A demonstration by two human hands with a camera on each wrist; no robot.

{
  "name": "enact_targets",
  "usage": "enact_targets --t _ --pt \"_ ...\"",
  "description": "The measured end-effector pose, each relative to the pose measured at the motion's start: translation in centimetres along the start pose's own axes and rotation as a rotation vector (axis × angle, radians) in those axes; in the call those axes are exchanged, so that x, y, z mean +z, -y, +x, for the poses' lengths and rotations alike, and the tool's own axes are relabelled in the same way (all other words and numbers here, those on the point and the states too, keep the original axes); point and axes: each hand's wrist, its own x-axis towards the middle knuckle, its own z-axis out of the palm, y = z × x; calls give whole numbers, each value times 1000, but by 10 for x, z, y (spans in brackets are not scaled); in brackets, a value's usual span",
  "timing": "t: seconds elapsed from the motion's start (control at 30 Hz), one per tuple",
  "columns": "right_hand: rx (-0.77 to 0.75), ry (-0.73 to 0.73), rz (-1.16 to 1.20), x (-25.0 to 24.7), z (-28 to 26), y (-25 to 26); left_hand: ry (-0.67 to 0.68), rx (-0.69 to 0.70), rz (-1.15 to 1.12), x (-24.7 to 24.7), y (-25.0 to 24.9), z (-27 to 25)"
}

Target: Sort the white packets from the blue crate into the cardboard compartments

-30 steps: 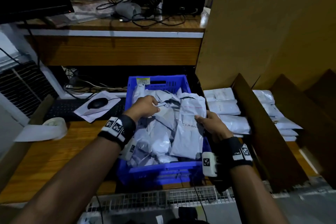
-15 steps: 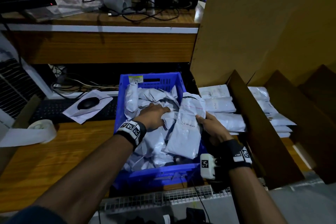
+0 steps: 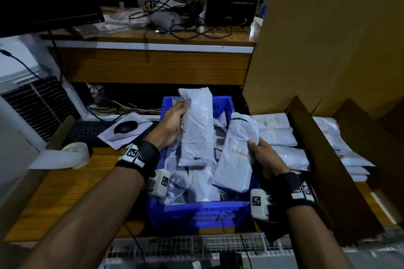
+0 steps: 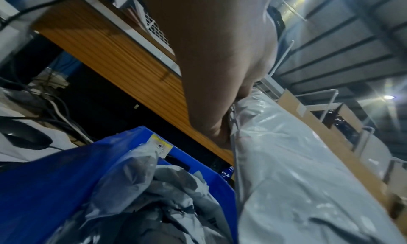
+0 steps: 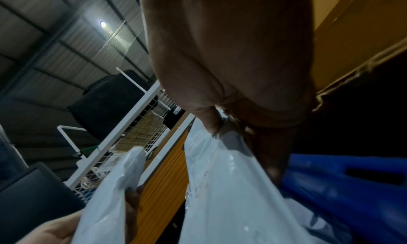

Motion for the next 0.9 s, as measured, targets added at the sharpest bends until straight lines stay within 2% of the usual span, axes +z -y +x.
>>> enact_targets --t 0.13,0.33,0.43,0.53,0.6,0.67,0.77,0.83,0.9 --pt "-14 17 -104 6 -6 5 60 -42 -16 16 3 -22" --pt "-30 64 -77 13 -20 9 191 -51 61 34 -5 -48" --pt "-27 22 -91 10 -28 11 146 48 85 38 -11 -52" --pt "-22 -8 -84 8 -35 11 114 248 17 36 -25 -50" --pt "-2 -16 -70 7 -38 12 213 368 -31 38 -36 -55" --pt "8 -11 -26 7 -42 16 387 437 -41 43 -40 -67" --pt "4 45 65 4 -46 19 565 401 208 38 -23 -81" --pt "22 74 112 1 -51 23 622 345 460 29 -8 -83" --pt "15 97 138 -3 -56 27 664 332 619 23 3 -86"
